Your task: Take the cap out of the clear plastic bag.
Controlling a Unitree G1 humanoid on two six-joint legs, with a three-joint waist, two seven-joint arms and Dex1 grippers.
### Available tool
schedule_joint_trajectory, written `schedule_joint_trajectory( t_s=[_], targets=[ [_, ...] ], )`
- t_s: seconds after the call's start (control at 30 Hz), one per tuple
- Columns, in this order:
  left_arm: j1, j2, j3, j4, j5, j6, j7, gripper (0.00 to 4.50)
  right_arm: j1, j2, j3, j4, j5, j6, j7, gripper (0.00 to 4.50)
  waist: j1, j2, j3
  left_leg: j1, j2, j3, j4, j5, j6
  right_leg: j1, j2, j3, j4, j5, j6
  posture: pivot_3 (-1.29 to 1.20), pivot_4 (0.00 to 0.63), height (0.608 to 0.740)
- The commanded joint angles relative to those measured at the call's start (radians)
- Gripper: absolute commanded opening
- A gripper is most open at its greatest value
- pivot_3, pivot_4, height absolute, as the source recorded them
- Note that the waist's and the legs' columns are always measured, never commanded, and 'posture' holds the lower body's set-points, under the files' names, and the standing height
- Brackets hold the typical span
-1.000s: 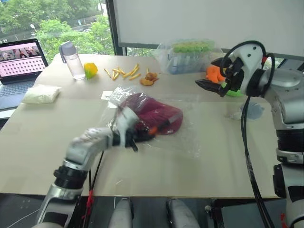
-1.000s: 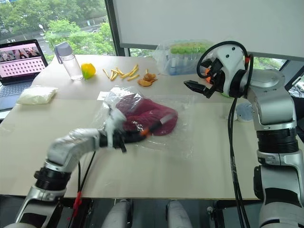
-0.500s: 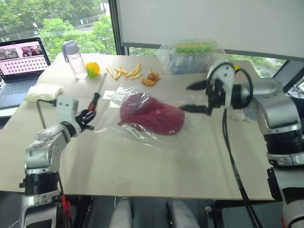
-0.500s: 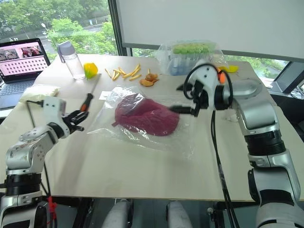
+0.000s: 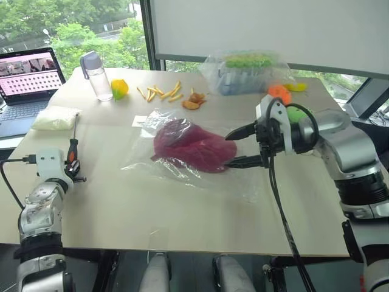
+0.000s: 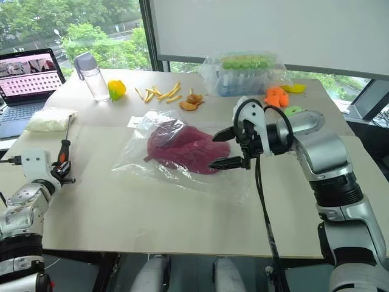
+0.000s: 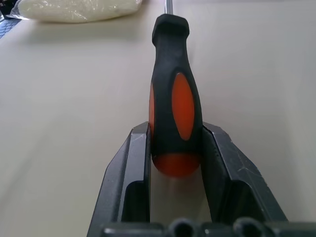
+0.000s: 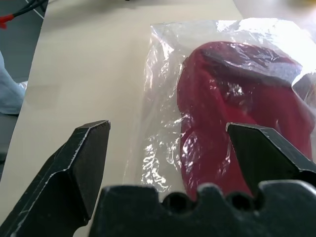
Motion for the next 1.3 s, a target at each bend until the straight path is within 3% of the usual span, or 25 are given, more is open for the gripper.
schedule_joint_trajectory(
  t_s=[0.03,0.07,0.3,0.47,0.63,0.77,0.9,1.0,1.17,1.3],
  targets=[
    [-0.019,0.040,0.028,0.056,-0.009,-0.036,-0.009,1.94,-0.023,-0.004,-0.023,-0.033,-0.003,0.008,-0.027,4.50,0.000,0.000,0.000,0.000,0.000,0.000,0.000,0.000,0.000,0.000,0.000,0.000,0.000,0.000,0.000,0.00,0.150,0.740],
    [-0.019,0.042,0.029,0.063,-0.010,-0.038,-0.011,2.09,-0.022,-0.009,-0.026,-0.038,0.002,0.013,-0.026,4.50,0.000,0.000,0.000,0.000,0.000,0.000,0.000,0.000,0.000,0.000,0.000,0.000,0.000,0.000,0.000,0.00,0.150,0.740],
    [0.002,0.048,0.011,-0.079,-0.011,-0.005,-0.009,4.43,0.009,-0.060,-0.018,-0.077,0.018,0.038,0.019,4.50,0.003,0.000,0.000,0.000,0.000,0.000,-0.001,0.000,0.000,-0.001,0.000,0.000,0.000,0.000,0.000,0.00,0.150,0.740],
    [-0.081,0.118,-0.004,-0.303,-0.012,0.052,-0.019,4.43,0.003,-0.084,-0.027,-0.071,0.034,0.055,0.053,4.50,0.012,-0.001,0.000,-0.001,0.001,0.001,-0.001,-0.001,-0.001,-0.001,0.000,0.000,0.000,0.000,-0.001,0.00,0.150,0.740],
    [-0.195,0.109,-0.061,-0.408,-0.090,0.091,-0.112,4.43,-0.037,-0.035,-0.106,-0.036,0.108,0.078,0.024,4.50,0.012,-0.001,0.000,-0.001,0.000,0.002,-0.001,-0.001,-0.001,-0.001,-0.001,0.000,-0.001,0.000,0.000,0.00,0.150,0.740],
    [-0.202,0.114,-0.242,-0.488,-0.117,0.147,-0.294,4.43,-0.056,-0.013,-0.166,-0.031,0.150,0.108,-0.024,4.50,0.011,-0.001,0.000,-0.001,0.000,0.002,0.000,-0.001,-0.001,-0.001,-0.001,0.000,0.000,0.000,0.000,0.00,0.150,0.740],
    [-0.238,0.089,-0.354,-0.476,-0.104,0.132,-0.379,4.43,-0.045,-0.016,-0.206,-0.052,0.175,0.132,-0.066,4.50,0.011,-0.001,0.000,-0.001,0.000,0.002,0.000,0.000,-0.001,-0.001,0.000,0.000,0.000,0.000,0.000,0.00,0.150,0.740],
    [-0.299,0.042,-0.508,-0.441,-0.061,0.083,-0.487,4.43,-0.007,-0.036,-0.256,-0.103,0.199,0.164,-0.120,4.50,0.016,-0.001,0.000,-0.001,0.000,0.002,0.000,0.000,0.000,-0.001,0.000,0.000,0.000,0.000,0.000,0.00,0.150,0.740],
    [-0.399,-0.007,-0.642,-0.334,0.035,-0.044,-0.595,4.43,0.049,-0.061,-0.294,-0.178,0.225,0.207,-0.176,4.50,0.016,-0.001,0.000,-0.002,0.000,0.002,0.002,0.000,0.001,0.001,0.000,0.000,-0.001,0.000,0.001,0.00,0.150,0.740],
    [-0.465,0.021,-0.752,-0.218,0.166,-0.244,-0.712,4.43,0.108,-0.097,-0.326,-0.245,0.265,0.248,-0.202,4.50,0.008,-0.001,0.000,-0.002,0.000,0.002,0.001,0.004,0.007,0.000,0.000,0.001,-0.001,0.000,0.001,0.00,0.150,0.740]
  ],
)
